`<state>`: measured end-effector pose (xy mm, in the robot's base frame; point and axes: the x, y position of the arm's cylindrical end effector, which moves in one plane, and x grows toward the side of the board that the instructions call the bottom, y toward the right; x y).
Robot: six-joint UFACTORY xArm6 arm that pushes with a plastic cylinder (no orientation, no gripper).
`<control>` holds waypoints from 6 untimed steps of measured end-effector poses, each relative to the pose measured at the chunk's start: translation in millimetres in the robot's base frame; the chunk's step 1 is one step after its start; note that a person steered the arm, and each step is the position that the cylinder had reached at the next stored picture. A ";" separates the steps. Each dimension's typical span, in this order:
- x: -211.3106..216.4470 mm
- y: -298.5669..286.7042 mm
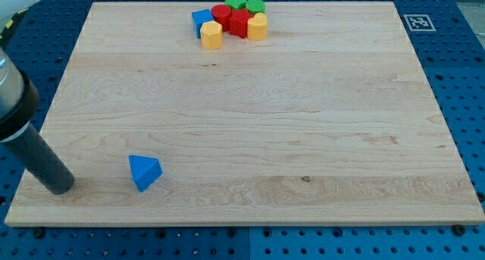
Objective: Move the blue triangle diagonally to the yellow hexagon
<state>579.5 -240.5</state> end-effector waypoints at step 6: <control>0.1 153.5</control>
<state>579.6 -87.0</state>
